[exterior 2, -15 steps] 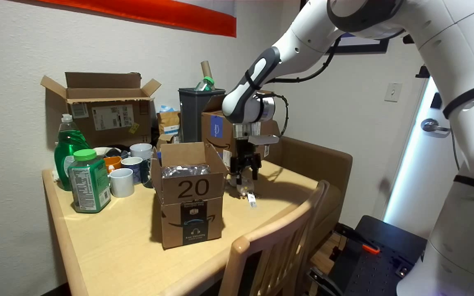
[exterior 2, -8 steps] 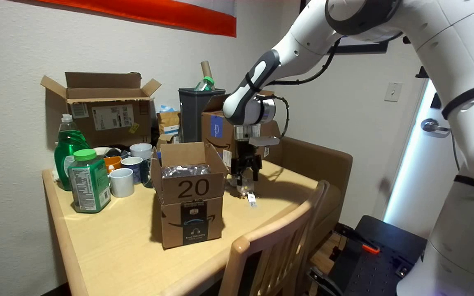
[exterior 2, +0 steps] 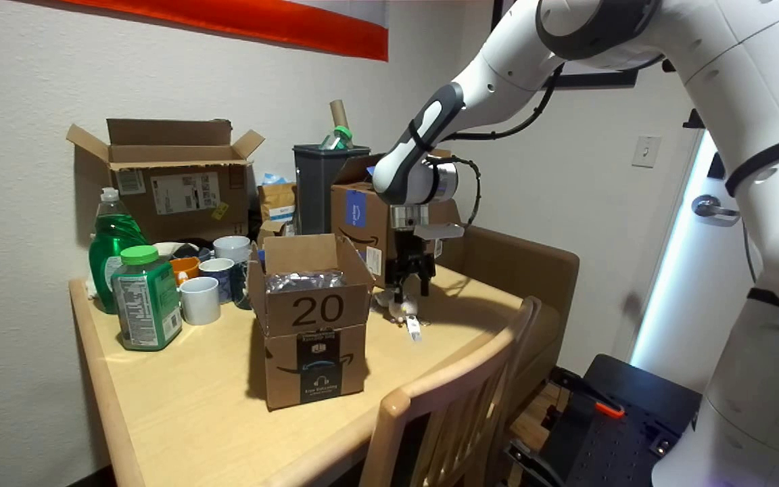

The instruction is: Pick one plush toy from the table and put it in the small box

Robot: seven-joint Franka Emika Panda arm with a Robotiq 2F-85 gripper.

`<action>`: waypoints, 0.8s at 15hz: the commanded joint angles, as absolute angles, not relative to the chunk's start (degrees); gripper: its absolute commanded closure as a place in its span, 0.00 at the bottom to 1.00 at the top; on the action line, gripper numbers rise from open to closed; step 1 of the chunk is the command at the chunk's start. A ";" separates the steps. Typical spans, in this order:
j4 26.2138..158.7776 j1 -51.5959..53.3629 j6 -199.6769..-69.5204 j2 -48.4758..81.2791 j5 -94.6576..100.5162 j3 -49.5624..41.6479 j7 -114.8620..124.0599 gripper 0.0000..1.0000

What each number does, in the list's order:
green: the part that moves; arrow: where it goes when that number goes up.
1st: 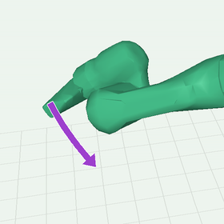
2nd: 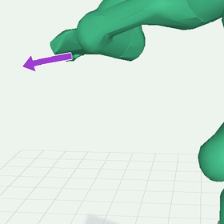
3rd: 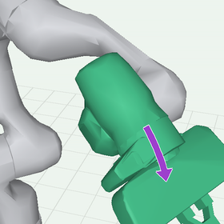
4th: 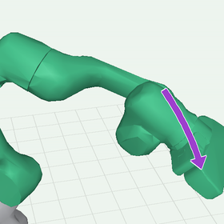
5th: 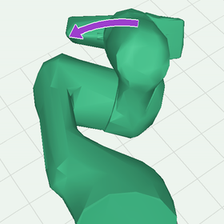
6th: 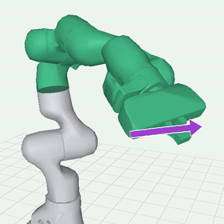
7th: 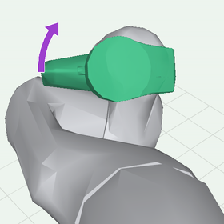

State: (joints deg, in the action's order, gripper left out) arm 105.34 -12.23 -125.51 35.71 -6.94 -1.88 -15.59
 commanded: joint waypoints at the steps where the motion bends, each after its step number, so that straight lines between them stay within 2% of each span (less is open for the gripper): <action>1: 104.48 -12.73 -125.75 35.98 -7.21 -1.18 -16.67 0.26; 3: 104.50 -12.72 -125.81 35.89 -7.18 -1.14 -16.73 0.30; 9: 104.15 -12.73 -125.79 36.05 -7.11 -1.20 -16.66 0.78; 12: 104.59 -12.54 -125.95 35.57 -6.97 -1.22 -16.54 0.98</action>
State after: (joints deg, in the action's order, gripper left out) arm 104.77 -12.21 -125.51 35.75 -6.94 -1.72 -15.65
